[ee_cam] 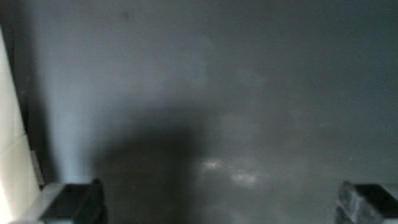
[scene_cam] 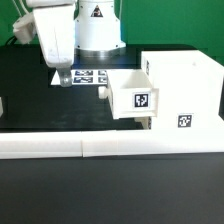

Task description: Assemble drawer

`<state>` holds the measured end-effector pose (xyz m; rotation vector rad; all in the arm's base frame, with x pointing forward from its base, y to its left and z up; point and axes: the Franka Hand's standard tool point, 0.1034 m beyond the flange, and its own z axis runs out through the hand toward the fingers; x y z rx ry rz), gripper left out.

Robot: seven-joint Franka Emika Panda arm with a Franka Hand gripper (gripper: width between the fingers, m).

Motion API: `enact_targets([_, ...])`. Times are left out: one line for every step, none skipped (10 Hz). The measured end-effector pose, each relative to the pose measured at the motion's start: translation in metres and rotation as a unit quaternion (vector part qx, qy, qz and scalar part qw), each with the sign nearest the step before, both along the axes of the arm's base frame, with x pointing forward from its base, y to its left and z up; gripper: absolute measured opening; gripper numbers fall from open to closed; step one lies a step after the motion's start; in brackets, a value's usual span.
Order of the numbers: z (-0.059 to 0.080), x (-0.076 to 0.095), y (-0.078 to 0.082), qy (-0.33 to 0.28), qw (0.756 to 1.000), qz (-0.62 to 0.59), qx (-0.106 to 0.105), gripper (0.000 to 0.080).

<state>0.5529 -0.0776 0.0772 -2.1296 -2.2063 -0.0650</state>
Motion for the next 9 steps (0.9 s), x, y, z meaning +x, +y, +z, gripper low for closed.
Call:
enact_targets([-0.005,0.002,0.005,0.002,1.0,0.002,0.004,0.0649])
enact_targets([-0.008,0.002,0.012,0.005,1.0,0.0,0.005,0.0649])
enact_targets([-0.011,0.002,0.019,0.008,1.0,-0.002,0.007,0.0649])
enact_targets([-0.013,0.002,0.027,0.011,1.0,-0.007,0.01,0.0649])
enact_targets([-0.016,0.002,0.036,0.014,1.0,-0.018,0.012,0.0649])
enact_targets([-0.018,0.003,0.046,0.017,0.999,-0.027,0.014,0.0649])
enact_targets([-0.02,0.004,0.052,0.019,0.999,-0.033,0.015,0.0649])
enact_targets([-0.02,0.004,0.059,0.02,0.999,-0.037,0.016,0.0649])
enact_targets([-0.021,0.004,0.064,0.021,0.999,-0.044,0.016,0.0649])
